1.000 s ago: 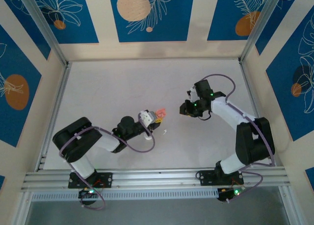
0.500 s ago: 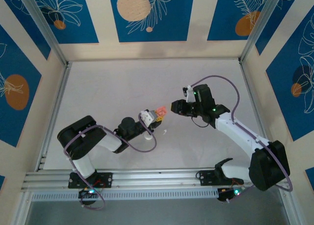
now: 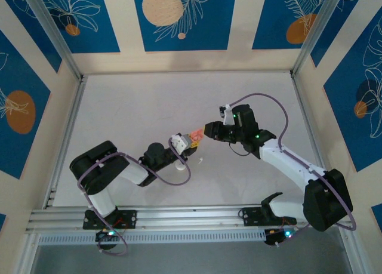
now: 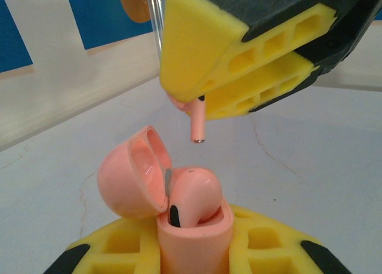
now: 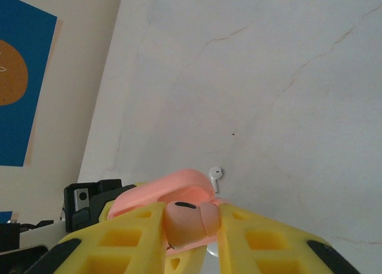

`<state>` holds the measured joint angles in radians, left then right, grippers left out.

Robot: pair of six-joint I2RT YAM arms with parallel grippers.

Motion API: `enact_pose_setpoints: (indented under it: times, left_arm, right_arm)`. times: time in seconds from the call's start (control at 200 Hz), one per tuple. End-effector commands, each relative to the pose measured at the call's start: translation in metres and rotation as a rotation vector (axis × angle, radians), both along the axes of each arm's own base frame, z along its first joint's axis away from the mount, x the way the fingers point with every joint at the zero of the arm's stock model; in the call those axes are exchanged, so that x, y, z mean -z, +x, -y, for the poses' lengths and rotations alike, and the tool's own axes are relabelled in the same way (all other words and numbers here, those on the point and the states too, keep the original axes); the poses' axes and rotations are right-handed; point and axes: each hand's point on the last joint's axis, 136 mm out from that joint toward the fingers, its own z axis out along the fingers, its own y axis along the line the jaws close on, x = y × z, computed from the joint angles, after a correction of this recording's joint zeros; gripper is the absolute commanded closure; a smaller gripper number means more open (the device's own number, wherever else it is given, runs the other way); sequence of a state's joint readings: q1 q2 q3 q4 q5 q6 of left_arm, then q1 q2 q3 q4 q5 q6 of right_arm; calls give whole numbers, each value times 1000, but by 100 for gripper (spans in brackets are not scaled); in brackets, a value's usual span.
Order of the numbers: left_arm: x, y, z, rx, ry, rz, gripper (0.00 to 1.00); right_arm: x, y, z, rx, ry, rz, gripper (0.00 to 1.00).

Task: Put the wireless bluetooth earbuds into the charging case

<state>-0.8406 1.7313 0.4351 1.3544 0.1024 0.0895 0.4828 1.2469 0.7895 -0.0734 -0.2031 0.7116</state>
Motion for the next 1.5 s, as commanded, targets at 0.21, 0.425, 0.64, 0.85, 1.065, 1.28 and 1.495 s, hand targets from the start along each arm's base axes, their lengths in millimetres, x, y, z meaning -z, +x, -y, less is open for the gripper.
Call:
enact_pose_setpoints:
  times: [0.21, 0.425, 0.64, 0.85, 1.065, 1.28, 1.495]
  left_arm:
    - [-34, -3, 5, 12, -70, 85, 86]
    - [-39, -4, 3, 6, -76, 97, 86]
    - [-43, -4, 2, -1, -80, 106, 86]
    - [-43, -4, 2, -2, -79, 108, 86]
    - [-43, -4, 1, -3, -78, 108, 86]
    - [-43, -4, 0, -5, -78, 110, 86]
    - [-43, -6, 0, 0, -74, 114, 86]
  right_arm:
    - [7, 1, -4, 0, -30, 4, 73]
    - [15, -2, -1, 2, -74, 4, 73]
    - [18, -4, -2, -6, -86, 4, 73]
    - [16, -9, -9, -41, -69, -2, 69]
    - [6, -9, -10, -51, -53, 25, 60]
    - [-12, -9, -12, -66, -34, 66, 45]
    - [-36, -9, -6, -72, -34, 113, 39]
